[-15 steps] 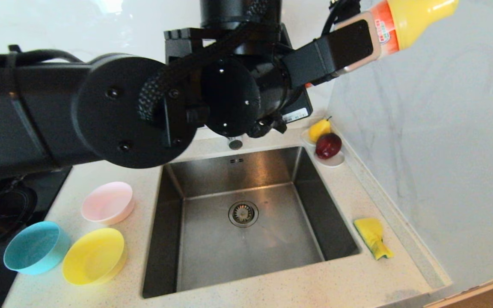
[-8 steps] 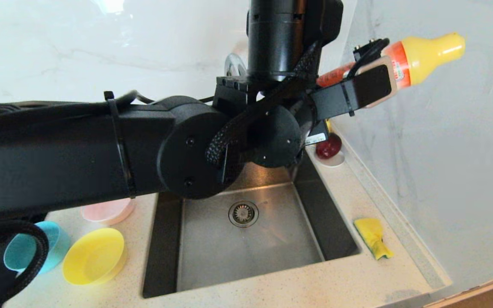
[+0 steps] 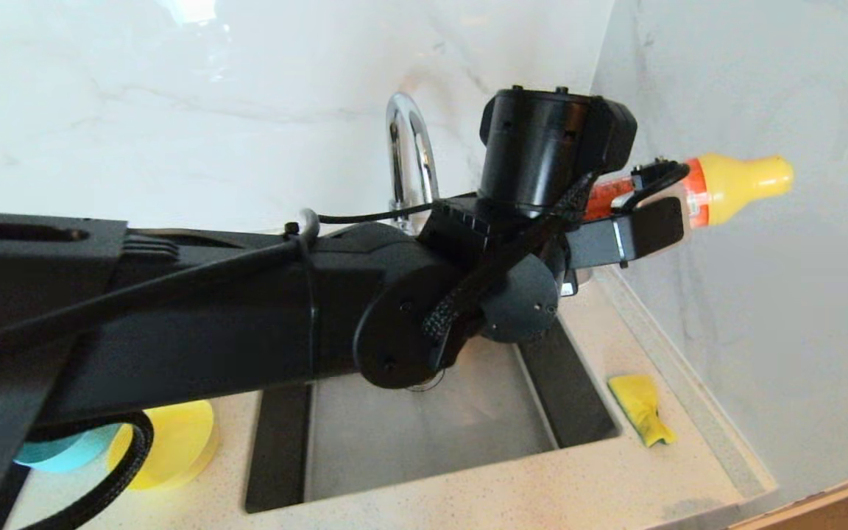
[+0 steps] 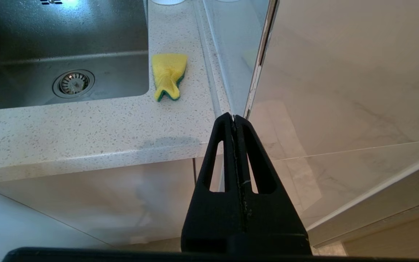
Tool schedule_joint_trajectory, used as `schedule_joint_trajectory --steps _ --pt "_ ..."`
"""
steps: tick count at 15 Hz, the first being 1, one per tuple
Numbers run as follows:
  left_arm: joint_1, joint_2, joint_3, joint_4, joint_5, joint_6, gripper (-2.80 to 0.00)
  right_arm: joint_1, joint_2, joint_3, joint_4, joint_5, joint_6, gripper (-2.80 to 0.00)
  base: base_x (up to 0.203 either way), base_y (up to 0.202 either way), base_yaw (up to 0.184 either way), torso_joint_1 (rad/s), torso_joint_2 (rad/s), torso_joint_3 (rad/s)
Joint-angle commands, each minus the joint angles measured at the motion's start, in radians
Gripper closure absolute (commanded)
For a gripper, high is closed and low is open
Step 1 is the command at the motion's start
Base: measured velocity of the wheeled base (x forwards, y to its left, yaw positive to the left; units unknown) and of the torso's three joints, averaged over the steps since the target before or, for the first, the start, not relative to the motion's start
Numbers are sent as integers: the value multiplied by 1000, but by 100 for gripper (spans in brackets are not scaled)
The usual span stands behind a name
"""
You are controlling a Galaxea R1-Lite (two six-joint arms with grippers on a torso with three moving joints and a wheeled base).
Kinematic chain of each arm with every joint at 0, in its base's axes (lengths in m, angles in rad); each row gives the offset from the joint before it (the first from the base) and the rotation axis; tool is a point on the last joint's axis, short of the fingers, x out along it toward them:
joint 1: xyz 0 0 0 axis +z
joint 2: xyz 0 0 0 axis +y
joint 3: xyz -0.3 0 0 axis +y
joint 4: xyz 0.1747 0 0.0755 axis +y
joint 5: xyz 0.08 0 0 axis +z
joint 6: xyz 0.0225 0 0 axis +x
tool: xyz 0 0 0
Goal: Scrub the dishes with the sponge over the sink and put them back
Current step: Squeeze it onto the sponge
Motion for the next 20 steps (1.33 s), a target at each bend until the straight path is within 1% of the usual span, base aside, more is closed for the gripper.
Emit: schedule_joint_trajectory --steps 1,6,8,9,11,14,19,20 --pt "-9 36 3 -10 12 6 0 1 0 0 -1 0 0 0 0 0 0 0 0 0" --pt "-14 70 62 -43 57 7 0 1 0 0 -1 0 1 0 0 0 0 0 0 0" --pt "-15 91 102 -99 61 8 0 1 0 0 -1 0 0 0 0 0 0 0 0 0" --pt "-15 106 112 -135 67 16 0 1 0 0 -1 0 0 0 0 0 0 0 0 0" --pt "-14 123 131 -181 84 68 0 1 0 0 -1 0 0 0 0 0 0 0 0 0" --pt "-14 136 173 -213 91 84 0 1 0 0 -1 0 0 0 0 0 0 0 0 0" --pt "-16 187 192 -234 159 85 0 1 0 0 -1 0 0 0 0 0 0 0 0 0" --pt "-16 203 190 -235 183 85 0 1 0 0 -1 0 0 0 0 0 0 0 0 0"
